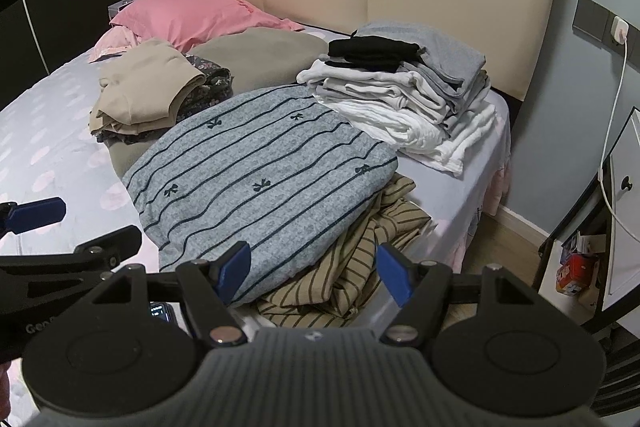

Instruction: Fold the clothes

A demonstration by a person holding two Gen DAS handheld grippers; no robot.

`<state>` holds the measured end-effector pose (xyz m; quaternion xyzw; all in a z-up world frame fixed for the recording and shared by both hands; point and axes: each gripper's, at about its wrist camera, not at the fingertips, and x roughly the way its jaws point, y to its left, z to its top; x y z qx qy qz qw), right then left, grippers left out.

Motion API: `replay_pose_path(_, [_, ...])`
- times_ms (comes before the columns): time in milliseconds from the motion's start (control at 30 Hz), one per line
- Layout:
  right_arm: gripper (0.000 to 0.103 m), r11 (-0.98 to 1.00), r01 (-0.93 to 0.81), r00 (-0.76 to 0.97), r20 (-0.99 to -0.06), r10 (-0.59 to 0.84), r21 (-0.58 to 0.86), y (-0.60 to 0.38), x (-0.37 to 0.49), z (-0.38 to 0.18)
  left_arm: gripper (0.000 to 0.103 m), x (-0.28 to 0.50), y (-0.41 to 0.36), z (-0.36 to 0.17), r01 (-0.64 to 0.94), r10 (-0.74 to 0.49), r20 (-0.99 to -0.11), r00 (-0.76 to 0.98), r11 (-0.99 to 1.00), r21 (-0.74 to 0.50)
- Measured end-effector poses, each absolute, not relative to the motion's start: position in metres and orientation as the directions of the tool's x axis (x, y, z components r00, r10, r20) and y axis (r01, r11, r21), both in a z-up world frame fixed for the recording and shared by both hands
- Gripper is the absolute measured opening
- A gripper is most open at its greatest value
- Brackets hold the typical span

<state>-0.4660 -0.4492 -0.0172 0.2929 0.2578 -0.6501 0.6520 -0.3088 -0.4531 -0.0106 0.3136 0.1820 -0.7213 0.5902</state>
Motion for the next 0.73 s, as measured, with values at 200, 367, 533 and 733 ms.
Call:
replay_pose_path(200, [0.072,-0.012,0.999,0.024,-0.715,-0.699,0.045,-0.4481,-0.4646,-0.0166,0.076,-0.3092,-0.4524,-0.011,0.965,-0.736,-0.669,-0.102,-0.236,0.112])
replay_pose_path(367, [0.072,-0.011,0.999,0.025,-0.715,-0.699,0.046,-0.4475,-0.4646,-0.016,0.076,-0.3097,-0.452,-0.0107,0.965,-0.736,-0.67,-0.102,-0.237,0.114])
replay_pose_path(533, [0.072,-0.007,0.999,0.027,-0.714,-0.699,0.044,-0.4472,-0.4636,-0.0157,0.076,-0.3093,-0.452,-0.0098,0.964,-0.732,-0.673,-0.105,-0.242,0.113])
replay_pose_path(733, [0.072,-0.002,0.999,0.032,-0.714,-0.7,0.047,-0.4473,-0.4628,-0.0154,0.075,-0.307,-0.4513,-0.0084,0.965,-0.74,-0.665,-0.102,-0.237,0.115])
